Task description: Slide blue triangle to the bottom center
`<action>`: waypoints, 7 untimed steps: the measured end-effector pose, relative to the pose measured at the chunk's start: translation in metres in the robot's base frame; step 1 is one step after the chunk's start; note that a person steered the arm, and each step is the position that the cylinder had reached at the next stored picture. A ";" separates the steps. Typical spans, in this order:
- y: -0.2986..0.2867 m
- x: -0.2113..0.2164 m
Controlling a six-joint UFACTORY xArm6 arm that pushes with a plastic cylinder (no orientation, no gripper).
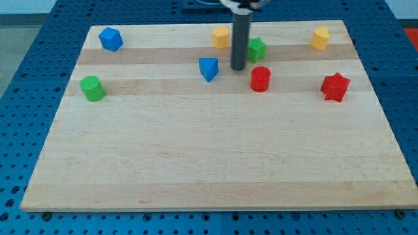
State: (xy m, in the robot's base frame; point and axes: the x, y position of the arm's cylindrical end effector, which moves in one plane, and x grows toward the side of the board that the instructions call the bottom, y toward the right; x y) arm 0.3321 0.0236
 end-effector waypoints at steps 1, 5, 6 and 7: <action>-0.043 0.000; -0.150 0.030; -0.140 0.036; -0.124 0.045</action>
State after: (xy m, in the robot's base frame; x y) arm 0.3774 -0.1004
